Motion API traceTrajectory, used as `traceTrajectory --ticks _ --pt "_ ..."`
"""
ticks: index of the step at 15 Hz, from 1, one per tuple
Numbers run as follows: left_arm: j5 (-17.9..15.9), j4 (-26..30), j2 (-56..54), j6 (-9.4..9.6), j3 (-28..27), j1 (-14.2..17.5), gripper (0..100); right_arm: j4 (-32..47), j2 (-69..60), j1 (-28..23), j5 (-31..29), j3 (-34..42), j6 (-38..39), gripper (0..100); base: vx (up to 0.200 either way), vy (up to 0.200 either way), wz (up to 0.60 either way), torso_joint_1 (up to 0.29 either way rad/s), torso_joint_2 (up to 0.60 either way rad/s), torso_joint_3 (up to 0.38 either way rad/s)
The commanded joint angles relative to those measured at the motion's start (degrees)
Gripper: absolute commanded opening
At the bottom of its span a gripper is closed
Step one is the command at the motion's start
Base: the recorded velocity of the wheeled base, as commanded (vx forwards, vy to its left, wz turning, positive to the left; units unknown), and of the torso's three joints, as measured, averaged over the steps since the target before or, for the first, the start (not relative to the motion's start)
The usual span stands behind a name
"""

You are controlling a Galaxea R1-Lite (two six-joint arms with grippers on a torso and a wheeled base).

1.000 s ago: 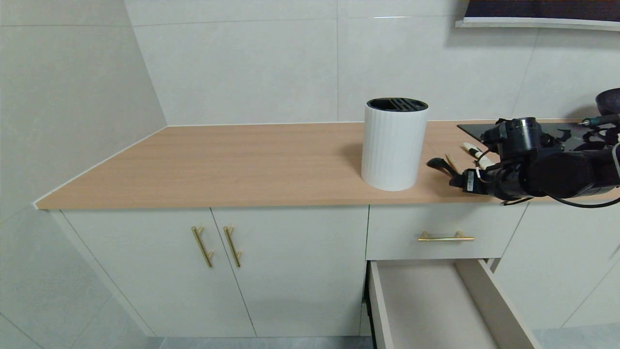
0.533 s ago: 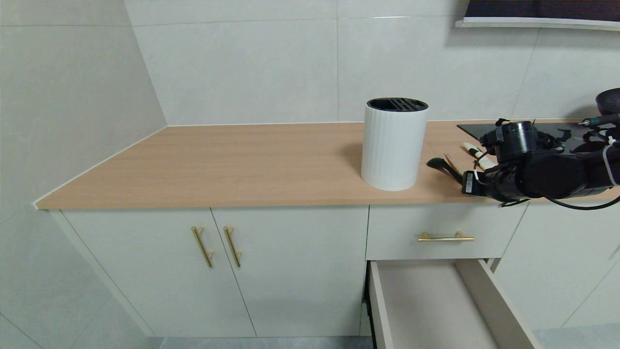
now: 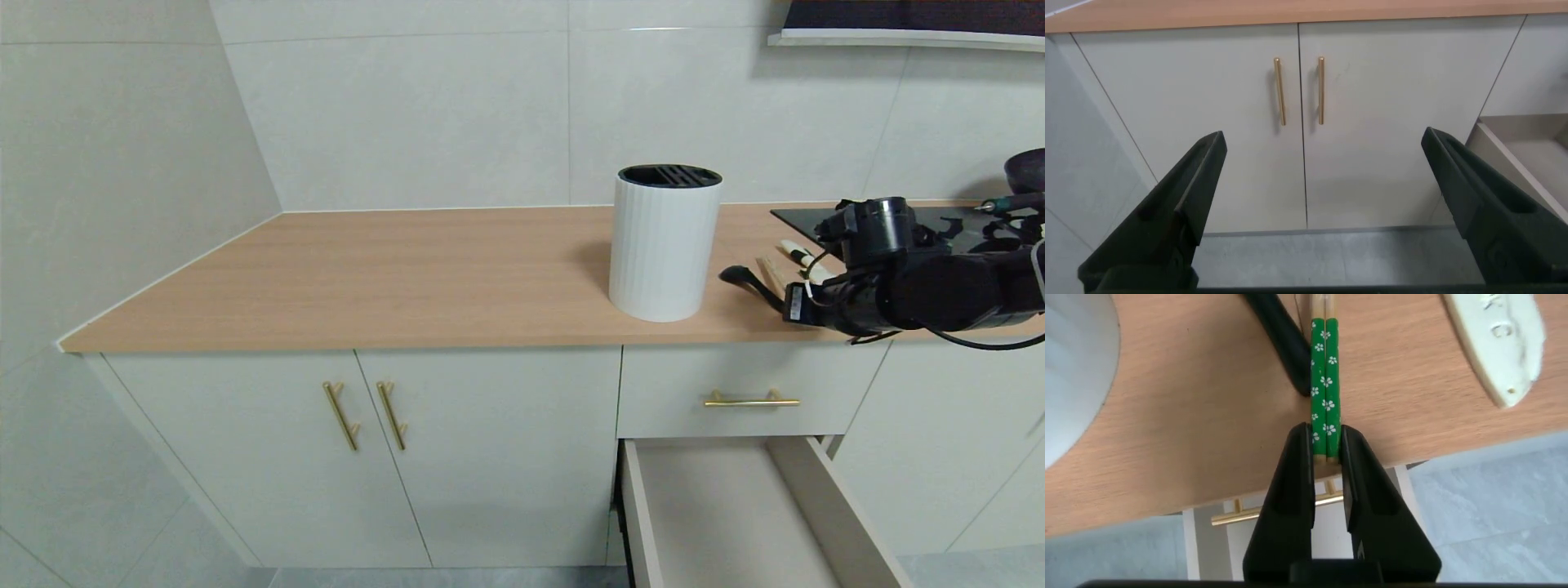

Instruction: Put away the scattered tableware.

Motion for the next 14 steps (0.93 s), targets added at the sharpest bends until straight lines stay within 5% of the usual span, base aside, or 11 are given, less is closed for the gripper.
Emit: traceTrajectory --ticks 1,5,14 --pt "0.01 -0.01 0.07 0.0 0.01 0.02 100 0.32 -5.0 -0.05 0.1 1.77 0.19 0 0.0 0.0 0.0 0.0 0.0 0.0" --pt "0.01 -0.01 0.07 0.0 0.01 0.02 100 1.2 -20.73 1.27 1.68 11.26 0.28 0 0.0 0.0 0.0 0.0 0.0 0.0" --pt "0.01 -0.01 0.07 0.0 0.01 0.02 100 32.4 -47.8 2.85 20.66 14.69 -2.53 0 0.0 0.0 0.0 0.0 0.0 0.0"
